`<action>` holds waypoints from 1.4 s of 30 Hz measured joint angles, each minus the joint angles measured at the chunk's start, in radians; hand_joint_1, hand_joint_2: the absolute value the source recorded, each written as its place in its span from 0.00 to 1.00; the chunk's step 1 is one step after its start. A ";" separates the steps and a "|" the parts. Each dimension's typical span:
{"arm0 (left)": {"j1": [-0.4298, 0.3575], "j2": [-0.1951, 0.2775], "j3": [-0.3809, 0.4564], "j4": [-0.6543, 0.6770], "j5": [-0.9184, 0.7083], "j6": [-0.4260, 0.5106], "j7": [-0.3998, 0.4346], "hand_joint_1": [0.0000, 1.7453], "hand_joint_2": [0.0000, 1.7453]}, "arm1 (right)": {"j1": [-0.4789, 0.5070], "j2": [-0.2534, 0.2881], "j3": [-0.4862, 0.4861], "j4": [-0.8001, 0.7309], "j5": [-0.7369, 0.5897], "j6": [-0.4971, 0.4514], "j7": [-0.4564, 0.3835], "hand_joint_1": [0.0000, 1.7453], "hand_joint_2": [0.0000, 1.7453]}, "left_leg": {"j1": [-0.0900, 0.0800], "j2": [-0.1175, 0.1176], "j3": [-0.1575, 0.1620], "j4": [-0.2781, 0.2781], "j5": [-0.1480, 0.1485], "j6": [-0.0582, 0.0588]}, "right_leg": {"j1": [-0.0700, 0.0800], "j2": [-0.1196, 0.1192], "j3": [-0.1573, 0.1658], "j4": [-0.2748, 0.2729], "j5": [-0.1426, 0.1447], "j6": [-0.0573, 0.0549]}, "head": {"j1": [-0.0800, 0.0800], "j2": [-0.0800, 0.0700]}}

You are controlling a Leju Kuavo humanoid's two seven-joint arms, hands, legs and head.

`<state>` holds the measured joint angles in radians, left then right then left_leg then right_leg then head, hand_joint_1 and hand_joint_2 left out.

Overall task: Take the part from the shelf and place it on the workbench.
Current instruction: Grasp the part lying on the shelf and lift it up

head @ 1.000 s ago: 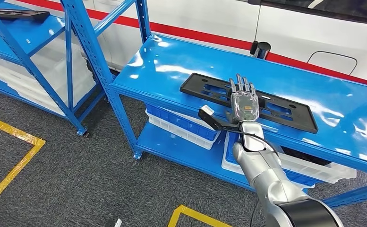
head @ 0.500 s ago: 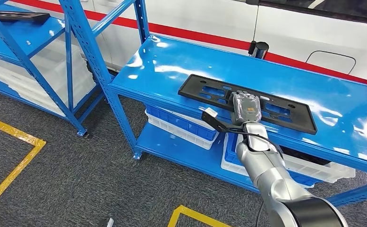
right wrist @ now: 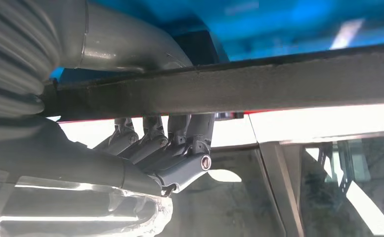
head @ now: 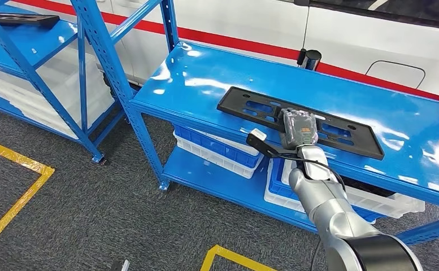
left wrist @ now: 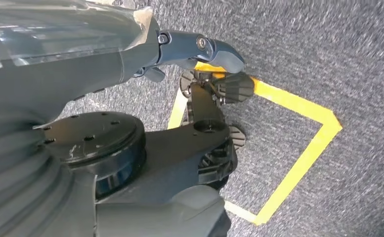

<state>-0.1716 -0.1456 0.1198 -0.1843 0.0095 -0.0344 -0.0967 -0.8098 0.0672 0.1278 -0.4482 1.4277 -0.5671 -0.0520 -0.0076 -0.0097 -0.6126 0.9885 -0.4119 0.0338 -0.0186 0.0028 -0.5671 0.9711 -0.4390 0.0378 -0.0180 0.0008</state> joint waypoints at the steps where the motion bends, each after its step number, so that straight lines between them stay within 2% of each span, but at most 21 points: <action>1: 0.000 0.001 0.000 0.000 0.000 0.001 0.000 0.00 1.00 | 0.000 -0.001 0.000 0.000 -0.001 -0.004 0.000 1.00 1.00 | 0.000 0.000 0.000 0.000 0.000 0.000 | 0.000 0.000 0.000 0.000 0.000 0.000 | 0.000 0.000; 8: 0.000 0.006 0.000 0.000 -0.007 0.015 -0.005 0.00 1.00 | 0.017 -0.003 0.002 -0.037 -0.011 -0.060 -0.029 1.00 1.00 | 0.000 0.000 0.000 0.000 0.000 0.000 | 0.000 0.000 0.000 0.000 0.000 0.000 | 0.000 0.000; 14: 0.004 0.012 0.000 0.001 -0.020 0.026 -0.001 0.00 1.00 | 0.187 -0.005 0.013 -0.423 -0.018 -0.070 -0.135 1.00 1.00 | 0.000 0.000 -0.001 0.000 0.000 0.000 | 0.000 0.000 -0.001 0.000 -0.001 0.000 | 0.000 0.000; 18: 0.011 0.014 0.000 0.001 -0.021 0.025 -0.004 0.00 1.00 | 0.300 -0.012 0.032 -0.656 -0.048 -0.070 -0.157 1.00 1.00 | 0.001 0.000 -0.001 0.000 -0.001 -0.001 | 0.000 0.000 -0.001 0.000 -0.002 0.000 | 0.000 0.000; 26: 0.017 0.017 0.000 0.002 -0.009 0.028 -0.005 0.00 1.00 | 0.448 -0.045 0.053 -0.915 -0.113 -0.070 -0.200 1.00 1.00 | 0.000 -0.001 -0.001 0.000 -0.001 -0.001 | 0.000 0.000 -0.001 0.000 -0.003 0.002 | 0.000 0.000; 32: 0.026 0.022 0.004 0.004 -0.006 0.037 -0.014 0.00 1.00 | 0.584 -0.065 0.052 -1.092 -0.163 -0.070 -0.258 1.00 1.00 | -0.005 -0.001 0.000 0.003 -0.008 0.008 | -0.008 0.000 0.000 -0.002 -0.004 0.006 | -0.001 0.000; 37: 0.029 0.016 0.009 0.005 0.011 0.036 -0.038 0.00 1.00 | 0.743 -0.056 0.015 -1.258 -0.169 -0.070 -0.328 1.00 1.00 | -0.007 -0.005 0.009 0.000 -0.012 0.023 | -0.013 -0.004 0.008 -0.001 -0.013 0.018 | 0.000 0.000; 38: 0.030 0.012 0.011 0.005 0.018 0.039 -0.041 0.00 1.00 | 0.776 -0.052 0.006 -1.293 -0.173 -0.070 -0.344 1.00 1.00 | -0.005 -0.005 0.014 -0.006 -0.010 0.027 | -0.013 -0.004 0.004 0.012 -0.022 0.018 | 0.000 0.000; 39: 0.030 0.009 0.014 0.005 0.023 0.041 -0.042 0.00 1.00 | 0.805 -0.047 -0.001 -1.324 -0.178 -0.070 -0.355 1.00 1.00 | -0.002 -0.004 0.019 -0.011 -0.008 0.032 | -0.012 -0.004 -0.011 0.048 -0.042 0.013 | 0.001 0.000; 40: 0.030 0.007 0.016 0.005 0.025 0.043 -0.043 0.00 1.00 | 0.826 -0.045 -0.007 -1.346 -0.180 -0.070 -0.359 1.00 1.00 | 0.000 -0.001 0.023 -0.014 -0.007 0.035 | -0.012 -0.004 -0.035 0.100 -0.068 0.007 | 0.002 0.000; 42: 0.031 0.003 0.019 0.005 0.030 0.044 -0.047 0.00 1.00 | 0.867 -0.038 -0.021 -1.385 -0.184 -0.070 -0.373 1.00 1.00 | -0.002 0.002 0.024 -0.014 -0.008 0.038 | -0.010 -0.003 -0.103 0.241 -0.126 -0.005 | 0.005 0.000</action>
<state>-0.1410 -0.1424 0.1392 -0.1793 0.0395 0.0100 -0.1436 0.0572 0.0294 0.1068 -1.8331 1.2433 -0.6367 -0.4250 -0.0095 -0.0076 -0.5885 0.9747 -0.4201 0.0715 -0.0281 -0.0006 -0.6705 1.2116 -0.5654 0.0333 -0.0134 0.0008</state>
